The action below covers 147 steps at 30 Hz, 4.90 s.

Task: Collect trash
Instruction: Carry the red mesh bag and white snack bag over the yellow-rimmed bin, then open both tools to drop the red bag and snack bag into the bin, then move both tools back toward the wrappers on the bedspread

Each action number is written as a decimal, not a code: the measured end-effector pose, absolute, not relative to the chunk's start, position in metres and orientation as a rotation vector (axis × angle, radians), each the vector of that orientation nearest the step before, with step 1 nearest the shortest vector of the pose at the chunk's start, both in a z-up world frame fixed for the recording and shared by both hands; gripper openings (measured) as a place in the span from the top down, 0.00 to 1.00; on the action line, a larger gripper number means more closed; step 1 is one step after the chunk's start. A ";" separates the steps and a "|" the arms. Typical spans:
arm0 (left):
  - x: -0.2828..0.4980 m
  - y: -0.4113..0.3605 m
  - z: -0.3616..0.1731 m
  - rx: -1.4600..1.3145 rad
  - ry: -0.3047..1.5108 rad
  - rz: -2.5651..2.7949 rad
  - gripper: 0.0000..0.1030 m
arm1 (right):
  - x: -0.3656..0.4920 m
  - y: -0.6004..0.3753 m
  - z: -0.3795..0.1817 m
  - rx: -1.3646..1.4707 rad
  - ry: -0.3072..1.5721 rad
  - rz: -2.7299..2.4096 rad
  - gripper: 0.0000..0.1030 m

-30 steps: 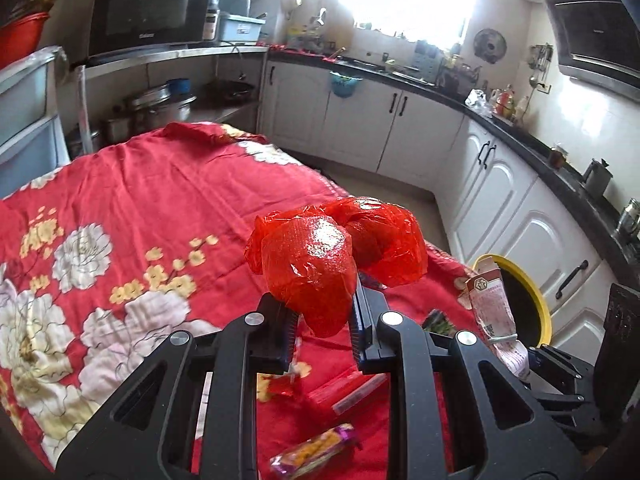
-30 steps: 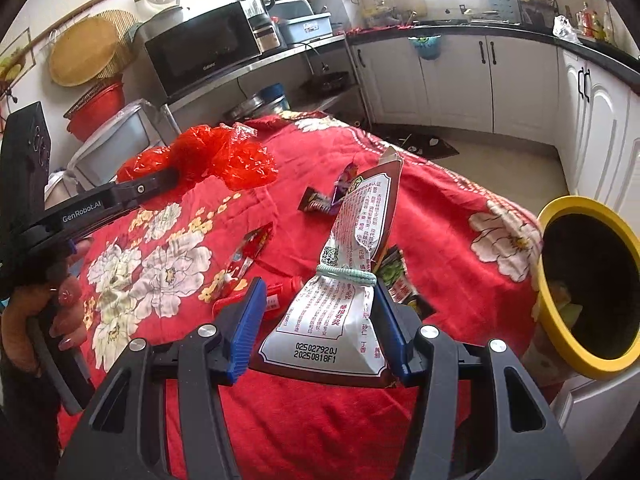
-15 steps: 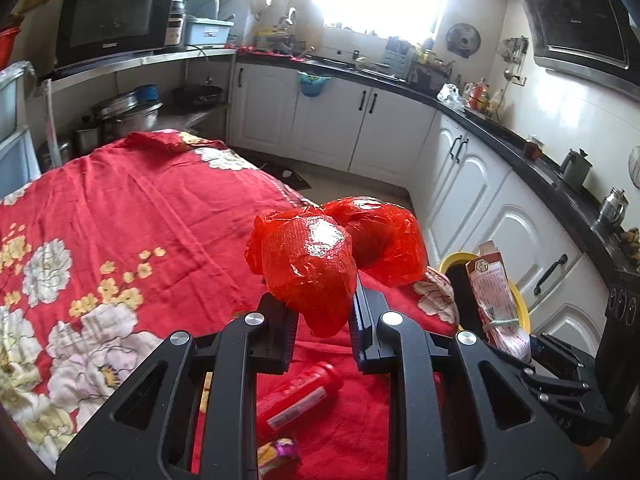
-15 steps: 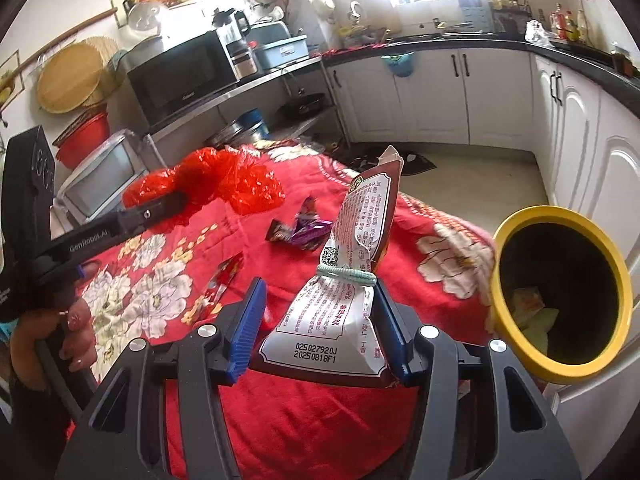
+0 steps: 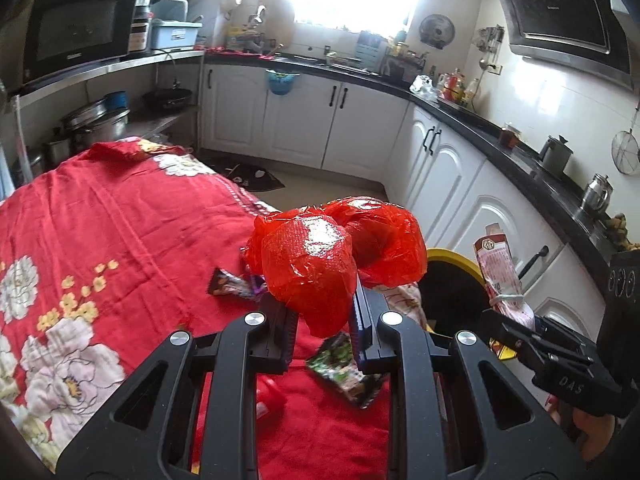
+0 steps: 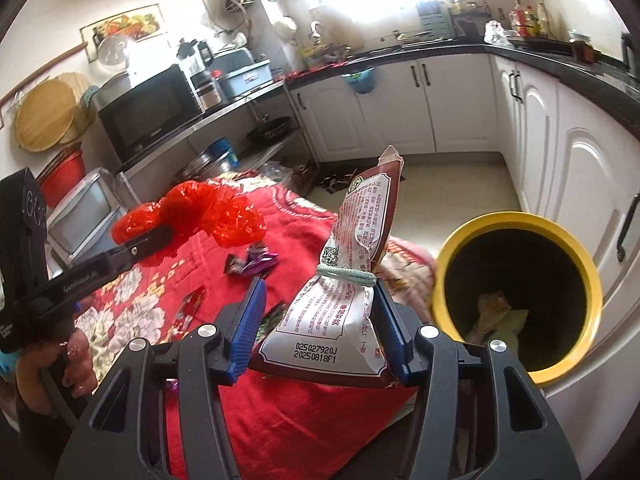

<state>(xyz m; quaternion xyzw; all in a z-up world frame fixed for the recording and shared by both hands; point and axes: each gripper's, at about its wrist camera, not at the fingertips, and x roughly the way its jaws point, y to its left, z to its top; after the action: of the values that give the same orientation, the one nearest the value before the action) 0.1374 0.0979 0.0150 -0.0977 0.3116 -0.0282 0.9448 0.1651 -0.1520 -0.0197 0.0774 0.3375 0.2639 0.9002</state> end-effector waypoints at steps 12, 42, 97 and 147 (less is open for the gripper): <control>0.157 0.064 0.012 -0.163 0.648 -0.121 0.85 | 0.177 -0.200 -0.019 0.212 0.679 0.445 0.50; 0.217 -0.048 -0.012 -0.060 0.723 -0.309 0.85 | 0.206 -0.284 -0.051 0.266 0.721 0.223 0.50; 0.239 -0.065 -0.041 -0.075 0.813 -0.217 0.10 | 0.213 -0.311 -0.081 0.230 0.765 0.105 0.16; 0.165 0.050 -0.003 -0.202 0.687 -0.022 0.10 | 0.174 -0.227 -0.030 0.154 0.670 0.322 0.15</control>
<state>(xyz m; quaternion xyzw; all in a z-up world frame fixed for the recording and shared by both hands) 0.1649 0.0504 -0.0027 -0.0990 0.3361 -0.0109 0.9365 0.1737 -0.2271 -0.0301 0.0750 0.3269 0.1570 0.9289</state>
